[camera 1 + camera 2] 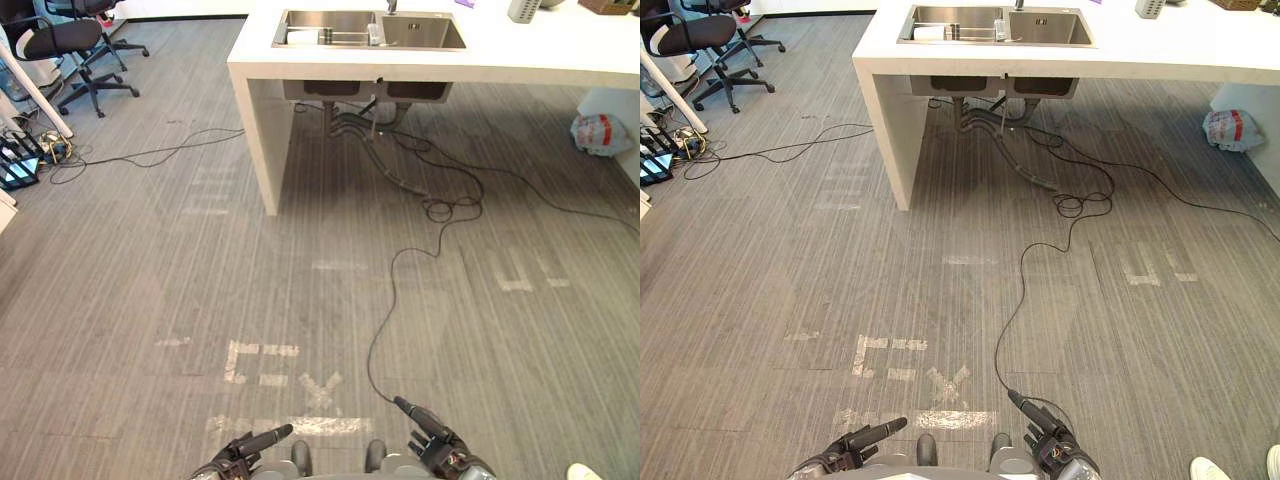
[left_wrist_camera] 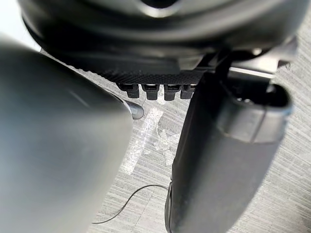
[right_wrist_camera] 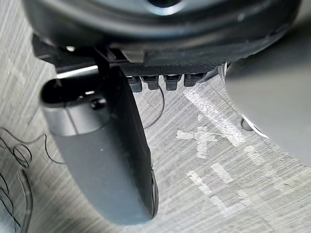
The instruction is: Walk over to the sink, pick up the cup, carry it to the dishwasher, place the cup inside the dishwasher, then close the dishwasher door
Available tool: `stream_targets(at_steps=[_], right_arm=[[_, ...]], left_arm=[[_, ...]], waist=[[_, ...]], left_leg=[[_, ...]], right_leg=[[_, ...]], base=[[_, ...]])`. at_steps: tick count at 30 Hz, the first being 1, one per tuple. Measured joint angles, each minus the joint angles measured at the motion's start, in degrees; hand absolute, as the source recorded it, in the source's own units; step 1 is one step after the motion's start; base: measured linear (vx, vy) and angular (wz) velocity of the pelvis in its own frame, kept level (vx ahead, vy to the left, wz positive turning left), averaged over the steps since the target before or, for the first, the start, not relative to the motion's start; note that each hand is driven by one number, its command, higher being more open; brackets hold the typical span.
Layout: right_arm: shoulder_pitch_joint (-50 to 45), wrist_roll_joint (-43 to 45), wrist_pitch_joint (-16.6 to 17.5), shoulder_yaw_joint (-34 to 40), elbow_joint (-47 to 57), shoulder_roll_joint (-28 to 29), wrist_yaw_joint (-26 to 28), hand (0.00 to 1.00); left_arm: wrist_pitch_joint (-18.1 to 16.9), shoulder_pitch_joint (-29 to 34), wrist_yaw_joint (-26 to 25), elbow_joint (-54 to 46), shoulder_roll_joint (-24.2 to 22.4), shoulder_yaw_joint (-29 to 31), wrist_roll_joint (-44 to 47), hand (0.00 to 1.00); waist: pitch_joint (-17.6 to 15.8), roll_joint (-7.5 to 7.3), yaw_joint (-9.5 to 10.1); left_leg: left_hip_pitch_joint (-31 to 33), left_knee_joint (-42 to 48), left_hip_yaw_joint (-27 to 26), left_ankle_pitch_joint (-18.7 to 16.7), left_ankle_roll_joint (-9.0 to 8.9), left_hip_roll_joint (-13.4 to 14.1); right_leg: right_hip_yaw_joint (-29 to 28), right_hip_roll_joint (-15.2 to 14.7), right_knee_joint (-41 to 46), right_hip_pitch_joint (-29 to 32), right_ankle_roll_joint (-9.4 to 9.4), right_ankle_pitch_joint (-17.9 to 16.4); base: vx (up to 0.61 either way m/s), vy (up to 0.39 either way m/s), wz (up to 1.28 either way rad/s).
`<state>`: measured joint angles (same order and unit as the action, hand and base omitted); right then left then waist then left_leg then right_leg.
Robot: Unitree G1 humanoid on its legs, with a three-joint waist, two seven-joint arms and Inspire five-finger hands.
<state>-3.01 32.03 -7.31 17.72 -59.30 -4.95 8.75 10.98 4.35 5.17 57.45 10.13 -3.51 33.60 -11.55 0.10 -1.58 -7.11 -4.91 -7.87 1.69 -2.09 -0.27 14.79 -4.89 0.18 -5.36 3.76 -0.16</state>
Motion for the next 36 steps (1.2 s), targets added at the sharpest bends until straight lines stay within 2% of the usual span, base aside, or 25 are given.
stream_targets(at_steps=[4,9,11,13,14,15,16,17,18,19,21,23,25,27,29,30,31,32,33,34,35,36], right_arm=[[0.1,-0.9,0.9,0.3,-0.8,0.7,0.1,1.00],[0.2,-2.1,2.4,0.1,-1.1,0.9,1.2,1.00],[0.3,-1.9,3.3,-1.1,-0.7,0.7,2.1,1.00],[0.3,-1.5,3.5,-2.7,0.7,0.4,2.5,1.00],[0.4,0.1,3.6,-4.2,2.0,-0.1,2.5,1.00],[1.9,1.1,3.6,-5.2,2.4,-1.0,2.5,1.00],[3.4,1.9,3.6,-5.8,2.3,-1.5,2.3,1.00],[5.8,3.2,3.7,-6.0,2.3,-2.0,2.4,1.00],[7.5,5.2,3.9,-6.0,2.4,-2.4,2.4,1.00],[8.0,6.0,4.1,-6.1,2.4,-2.7,2.5,1.00],[7.8,7.1,4.5,-7.1,2.9,-3.4,2.7,1.00],[6.6,7.1,4.6,-7.1,4.3,-3.5,2.7,1.00],[5.3,7.1,4.4,-7.1,4.4,-3.4,2.4,1.00],[3.5,7.0,3.7,-6.7,4.7,-3.4,2.4,1.00],[1.6,6.9,2.6,-6.6,4.6,-3.3,2.4,1.00],[0.9,6.6,2.0,-6.6,4.5,-3.1,2.5,1.00],[0.8,6.5,1.7,-6.0,4.4,-3.2,2.6,1.00],[0.6,6.4,1.7,-5.6,4.1,-3.2,2.7,1.00],[-0.2,5.9,1.5,-4.8,3.8,-3.4,2.6,1.00],[-0.8,5.8,1.4,-4.5,3.9,-3.5,2.7,1.00],[-0.6,5.4,1.3,-4.1,3.6,-3.8,2.6,1.00],[-0.7,4.1,1.3,-4.1,3.6,-4.6,2.8,1.00]], left_arm=[[0.1,-0.4,0.0,1.1,0.1,1.2,-0.1,1.00],[-0.3,-0.5,0.4,1.0,-0.1,1.9,-1.0,1.00],[-0.3,-0.6,0.7,1.0,0.1,1.9,-1.1,1.00],[-0.4,-0.8,1.1,0.9,1.1,1.8,-1.0,1.00],[-0.6,-1.0,1.2,0.4,1.6,1.7,-1.0,1.00],[-1.0,-0.9,1.3,-0.9,1.6,1.8,-0.9,1.00],[-1.3,-1.1,1.3,-1.3,1.5,1.8,-0.6,1.00],[-1.6,-1.6,1.3,-1.5,1.7,1.7,0.7,1.00],[-1.6,-2.2,1.0,-1.5,1.9,1.6,2.6,1.00],[-1.6,-2.4,1.1,-1.5,1.9,1.5,3.6,1.00],[-1.8,-3.4,1.2,-2.1,1.6,0.8,6.5,1.00],[-2.0,-4.6,1.8,-2.6,1.4,0.8,6.9,1.00],[-3.0,-4.9,2.7,-3.2,0.8,-0.4,6.9,1.00],[-3.1,-4.9,3.1,-3.2,0.7,-1.2,6.9,1.00],[-3.4,-4.5,3.7,-3.3,0.6,-1.5,6.8,1.00],[-3.8,-4.3,3.9,-3.3,0.5,-1.4,6.6,1.00],[-4.0,-4.3,3.9,-3.1,0.4,-1.5,5.4,1.00],[-3.9,-4.1,3.9,-2.9,0.0,-1.6,4.7,1.00],[-4.0,-3.0,3.9,-2.5,-0.8,-1.6,4.2,1.00],[-4.5,-2.3,4.0,-2.2,-1.2,-1.6,3.7,1.00],[-5.9,-3.0,4.1,-1.1,-1.4,-1.6,3.3,1.00],[-6.9,-3.9,4.3,-0.7,-1.4,-1.6,3.4,1.00]], waist=[[0.1,-0.74,0.07],[0.2,-0.92,0.53],[0.0,-1.11,0.61],[-0.3,-1.93,0.38],[-0.9,-3.27,0.19],[-1.1,-3.41,0.18],[-1.6,-3.34,0.42],[-2.7,-3.53,0.35],[-4.2,-3.54,-0.45],[-4.9,-3.29,-0.85],[-6.7,-1.77,-1.07],[-7.0,-1.72,-1.32],[-6.9,-2.28,-1.30],[-7.2,-2.82,-1.46],[-7.4,-2.60,-1.71],[-7.5,-2.23,-1.45],[-7.6,-0.54,-1.53],[-7.1,0.42,-1.62],[-5.5,2.81,-2.24],[-4.5,3.82,-2.38],[-4.4,4.05,-2.46],[-4.2,4.35,-2.54]], left_leg=[[0.0,0.0,-0.6,0.0,0.00,0.0],[-0.1,0.0,-1.2,0.0,0.02,0.0],[-0.3,0.0,-2.9,-0.5,0.38,0.0],[-0.5,0.6,-6.8,-1.1,1.70,0.0],[-0.3,1.8,-8.6,-2.0,3.06,-1.1],[0.3,2.5,-8.9,-2.8,4.14,-1.9],[0.7,2.9,-9.4,-3.0,4.53,-2.1],[1.4,4.8,-10.0,-4.2,5.67,-2.6],[0.9,7.3,-9.6,-5.9,6.68,-2.8],[0.5,8.6,-9.1,-6.7,7.09,-2.7],[0.3,13.4,-7.8,-10.0,7.73,-1.0],[0.4,14.7,-6.2,-11.1,8.10,-0.9],[0.4,16.0,-5.3,-12.0,6.61,-1.7],[-1.0,16.6,-4.3,-13.6,5.99,-3.2],[-2.1,18.9,-3.2,-17.1,5.04,-3.4],[-2.4,21.5,-2.9,-20.7,3.99,-2.7],[-2.5,23.6,-2.9,-23.6,2.68,-0.7],[-2.7,24.0,-2.9,-24.7,1.81,0.4],[-3.8,24.0,-3.0,-25.9,-0.47,3.1],[-3.6,25.5,-2.9,-26.3,-1.90,3.9],[-0.4,34.4,-2.7,-24.6,-5.11,5.5],[4.3,46.2,-2.8,-19.8,-9.82,7.7]], right_leg=[[-0.1,0.0,0.0,0.0,0.01,0.0],[-0.6,0.0,0.5,0.3,-0.02,-0.2],[-1.1,-0.4,3.5,1.6,-0.05,-1.9],[-1.2,-2.3,10.8,4.7,1.00,-6.2],[-1.2,-4.3,15.9,7.0,1.26,-8.3],[-1.3,-6.1,21.2,9.4,1.33,-9.3],[-0.5,-7.3,25.3,11.8,1.14,-9.2],[1.2,-10.0,34.6,16.7,-1.14,-7.6],[0.9,-12.3,43.4,19.9,-1.80,-3.9],[0.8,-12.8,46.8,21.6,-1.68,-2.9],[1.2,-11.1,45.4,23.9,-1.28,-5.4],[1.7,-8.6,31.6,24.3,-0.40,-4.6],[2.3,-6.0,13.7,23.1,0.67,-1.1],[3.1,-6.1,7.4,22.2,0.67,-0.2],[3.2,-5.9,8.0,21.1,0.06,-0.3],[3.0,-5.5,10.0,21.0,-2.78,0.7],[3.2,-4.4,14.3,22.3,-4.24,1.6],[3.5,-3.8,16.4,23.0,-4.41,1.5],[5.2,-2.3,19.1,23.2,-4.70,1.3],[6.3,-1.7,19.9,23.2,-5.97,1.1],[6.3,-1.6,24.0,23.8,-9.28,-2.5],[6.2,-1.6,25.9,23.0,-10.78,-5.0]], base=[[0.00,0.000,0.00],[-0.01,-0.004,-0.03],[-0.04,0.009,-0.11],[-0.05,0.027,0.04],[-0.03,0.043,0.08],[-0.03,0.049,-0.07],[-0.05,0.067,-0.30],[-0.07,0.093,-0.21],[-0.07,0.103,-0.01],[0.01,0.116,0.27],[0.10,0.140,0.34],[0.20,0.108,0.42],[0.27,0.036,0.31],[0.33,-0.021,0.32],[0.38,-0.139,0.27],[0.44,-0.207,0.01],[0.39,-0.190,-0.07],[0.47,-0.211,-0.07],[0.45,-0.180,0.01],[0.61,-0.225,0.04],[0.62,-0.235,0.00],[0.60,-0.231,-0.02]])
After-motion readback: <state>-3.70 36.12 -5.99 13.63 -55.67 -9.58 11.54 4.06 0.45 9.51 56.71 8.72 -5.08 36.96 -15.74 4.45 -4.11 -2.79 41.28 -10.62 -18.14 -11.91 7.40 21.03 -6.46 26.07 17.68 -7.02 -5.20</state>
